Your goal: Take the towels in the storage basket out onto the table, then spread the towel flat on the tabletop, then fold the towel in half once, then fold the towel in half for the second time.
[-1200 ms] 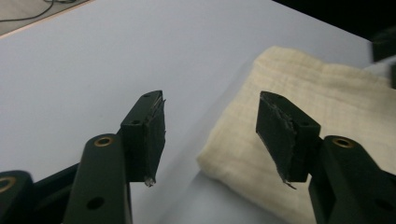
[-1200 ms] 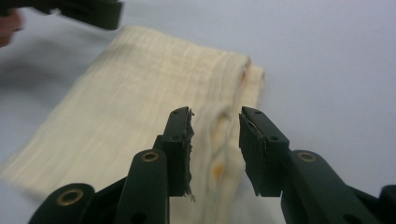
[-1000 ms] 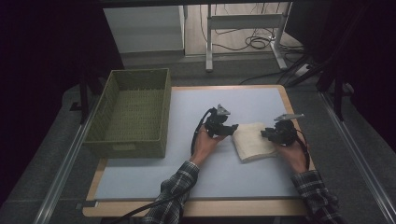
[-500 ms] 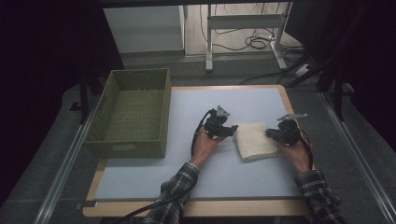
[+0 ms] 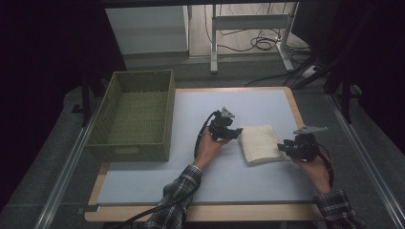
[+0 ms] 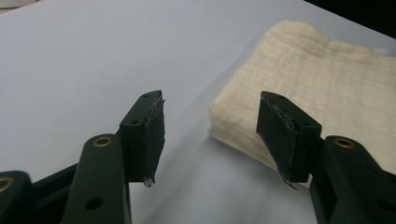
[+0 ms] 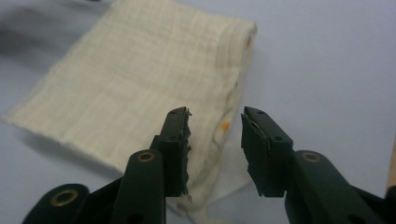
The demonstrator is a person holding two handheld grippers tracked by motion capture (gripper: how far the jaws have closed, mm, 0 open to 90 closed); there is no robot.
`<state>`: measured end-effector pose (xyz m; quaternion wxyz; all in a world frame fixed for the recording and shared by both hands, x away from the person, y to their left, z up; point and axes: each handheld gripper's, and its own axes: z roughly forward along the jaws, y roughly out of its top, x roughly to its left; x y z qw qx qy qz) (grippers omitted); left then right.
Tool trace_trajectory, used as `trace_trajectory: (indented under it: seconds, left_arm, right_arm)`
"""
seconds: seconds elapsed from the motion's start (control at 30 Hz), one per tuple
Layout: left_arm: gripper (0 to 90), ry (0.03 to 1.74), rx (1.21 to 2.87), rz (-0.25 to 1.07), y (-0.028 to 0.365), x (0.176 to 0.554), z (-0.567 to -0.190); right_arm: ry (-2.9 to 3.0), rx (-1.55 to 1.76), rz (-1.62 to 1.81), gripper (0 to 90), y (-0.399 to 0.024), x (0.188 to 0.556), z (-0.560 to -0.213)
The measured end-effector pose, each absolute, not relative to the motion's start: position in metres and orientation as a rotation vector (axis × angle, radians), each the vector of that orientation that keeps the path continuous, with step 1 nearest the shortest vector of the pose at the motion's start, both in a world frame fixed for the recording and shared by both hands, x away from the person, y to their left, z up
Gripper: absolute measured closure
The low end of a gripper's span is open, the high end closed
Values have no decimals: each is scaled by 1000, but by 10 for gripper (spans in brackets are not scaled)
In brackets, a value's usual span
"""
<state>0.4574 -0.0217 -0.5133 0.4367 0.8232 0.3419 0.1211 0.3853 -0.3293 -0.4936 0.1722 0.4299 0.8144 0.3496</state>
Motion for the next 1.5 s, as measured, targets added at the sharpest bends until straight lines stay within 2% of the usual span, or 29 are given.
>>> trace_trajectory:
  seconds: [0.2, 0.27, 0.3, 0.33, 0.37, 0.4, 0.53, 0.8, 0.87, 0.93, 0.97, 1.0, 1.07, 1.2, 1.5]
  left_arm:
    - [408, 864, 2060, 268, -21, 461, -515]
    - [409, 867, 2060, 254, -20, 463, -515]
    - [409, 874, 2059, 242, -20, 464, -514]
    - [409, 876, 2061, 228, -20, 466, -513]
    - [408, 882, 2055, 210, -21, 468, -512]
    - [409, 882, 2055, 210, -21, 468, -512]
    - [412, 894, 2076, 170, -26, 475, -513]
    - [445, 908, 2188, 191, -44, 481, -526]
    - [518, 912, 2203, 184, -45, 479, -525]
    - [547, 912, 2227, 171, -46, 477, -523]
    - [604, 910, 2233, 159, -47, 476, -522]
    - [752, 897, 2241, 128, -46, 475, -521]
    - [817, 893, 2241, 114, -47, 473, -521]
    - [847, 855, 2252, 152, -47, 470, -518]
    - [850, 836, 2232, 181, -30, 467, -507]
  right_arm:
    - [2346, 1303, 1001, 525, -336, 383, -513]
    - [2339, 1288, 1004, 524, -334, 382, -516]
    - [2337, 1278, 992, 535, -333, 381, -516]
    - [2342, 1271, 986, 582, -332, 381, -516]
    - [2375, 1282, 1018, 711, -331, 381, -516]
    - [2383, 1288, 1031, 740, -330, 381, -516]
    - [2405, 1323, 1060, 789, -331, 384, -516]
    - [2407, 1328, 1064, 806, -331, 383, -516]
    - [2413, 1324, 1060, 810, -330, 383, -515]
    - [2412, 1326, 1059, 813, -330, 383, -515]
    - [2412, 1327, 1059, 815, -330, 383, -515]
    - [2414, 1324, 1058, 817, -330, 383, -515]
    - [2416, 1325, 1062, 818, -330, 382, -514]
    - [2425, 1333, 1090, 819, -331, 381, -514]
    - [2438, 1311, 1161, 820, -326, 378, -505]
